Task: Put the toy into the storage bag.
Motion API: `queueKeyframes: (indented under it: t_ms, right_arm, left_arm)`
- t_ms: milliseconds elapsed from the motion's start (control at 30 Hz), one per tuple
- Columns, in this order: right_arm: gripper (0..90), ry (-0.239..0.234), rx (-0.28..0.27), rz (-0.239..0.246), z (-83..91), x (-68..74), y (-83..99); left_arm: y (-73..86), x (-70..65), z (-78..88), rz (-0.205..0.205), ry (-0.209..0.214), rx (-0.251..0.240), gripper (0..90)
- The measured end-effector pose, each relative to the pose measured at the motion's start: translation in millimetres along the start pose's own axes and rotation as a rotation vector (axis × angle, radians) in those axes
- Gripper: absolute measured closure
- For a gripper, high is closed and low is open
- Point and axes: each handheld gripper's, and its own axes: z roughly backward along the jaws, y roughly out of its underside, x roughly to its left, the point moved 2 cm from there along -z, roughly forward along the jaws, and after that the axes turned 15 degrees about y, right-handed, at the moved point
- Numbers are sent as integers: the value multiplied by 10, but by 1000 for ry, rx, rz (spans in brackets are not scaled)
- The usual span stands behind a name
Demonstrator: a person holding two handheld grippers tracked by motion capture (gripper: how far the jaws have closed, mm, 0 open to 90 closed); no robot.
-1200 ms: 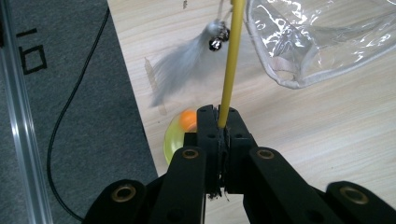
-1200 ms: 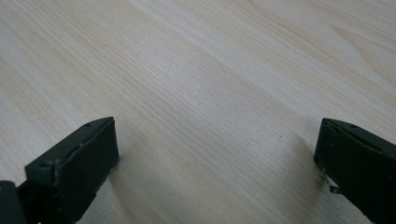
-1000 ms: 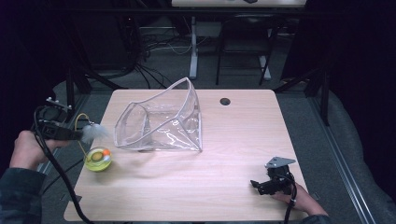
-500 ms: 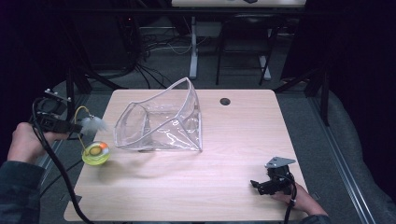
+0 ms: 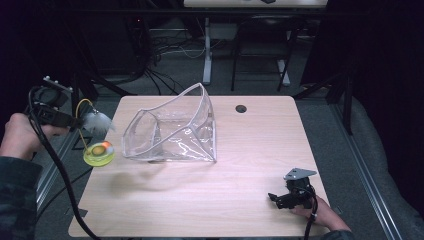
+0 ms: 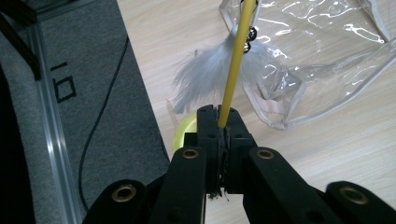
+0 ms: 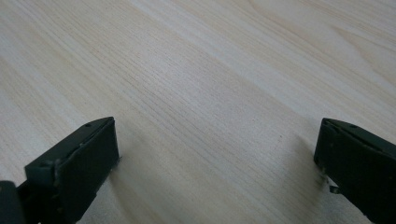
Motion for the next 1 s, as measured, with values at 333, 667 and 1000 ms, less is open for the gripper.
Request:
queueKeyframes:
  t_ms: [333, 667, 1000]
  right_arm:
    - [0, -1, 2, 0, 1, 1, 0]
    - [0, -6, -5, -2, -3, 5, -3]
    - [0, -7, -4, 1, -3, 5, -4]
  left_arm:
    - [-242, -98, 95, -35, -10, -2, 886]
    - [-376, -73, 134, -37, -20, 53, 886]
    - [-575, -116, 252, -59, -50, 73, 886]
